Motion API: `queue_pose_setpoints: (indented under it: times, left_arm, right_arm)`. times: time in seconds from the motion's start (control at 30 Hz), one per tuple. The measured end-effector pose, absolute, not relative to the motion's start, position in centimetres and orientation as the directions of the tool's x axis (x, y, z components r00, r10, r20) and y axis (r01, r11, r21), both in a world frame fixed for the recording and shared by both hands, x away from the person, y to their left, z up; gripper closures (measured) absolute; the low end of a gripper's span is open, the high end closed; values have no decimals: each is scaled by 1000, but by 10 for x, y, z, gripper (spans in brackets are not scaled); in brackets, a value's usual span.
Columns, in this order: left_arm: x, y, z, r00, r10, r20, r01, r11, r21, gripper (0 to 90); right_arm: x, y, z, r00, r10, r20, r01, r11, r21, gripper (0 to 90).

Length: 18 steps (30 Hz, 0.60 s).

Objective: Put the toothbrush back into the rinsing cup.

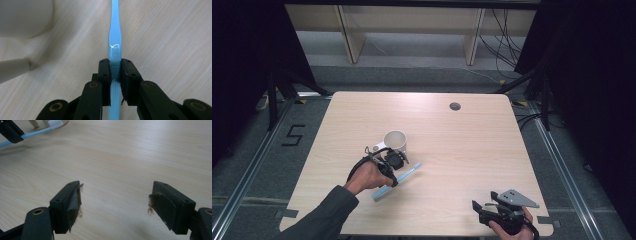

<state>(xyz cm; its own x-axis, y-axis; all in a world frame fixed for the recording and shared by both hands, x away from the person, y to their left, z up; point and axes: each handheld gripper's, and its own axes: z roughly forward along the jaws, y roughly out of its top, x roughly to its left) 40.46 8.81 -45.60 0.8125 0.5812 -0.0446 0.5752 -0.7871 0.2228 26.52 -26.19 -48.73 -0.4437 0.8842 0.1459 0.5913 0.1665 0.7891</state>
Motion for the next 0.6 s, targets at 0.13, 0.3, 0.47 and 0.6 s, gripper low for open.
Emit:
queue_pose_setpoints:
  times: [0.13,0.3,0.47,0.6]
  left_arm:
    - [399,92,-447,806,591,-43,577,-766,285,787]
    - [391,93,-435,824,565,-49,539,-755,374,786]
    - [383,100,-422,811,583,-54,528,-688,497,786]
    - [378,113,-412,810,586,-21,479,-640,600,786]
  right_arm:
    - [266,-262,-488,-444,885,138,588,172,791,251]
    - [265,-262,-487,-444,884,148,591,165,789,251]
    - [265,-262,-488,-444,886,138,583,168,795,251]
    - [265,-263,-487,-439,890,122,578,176,797,250]
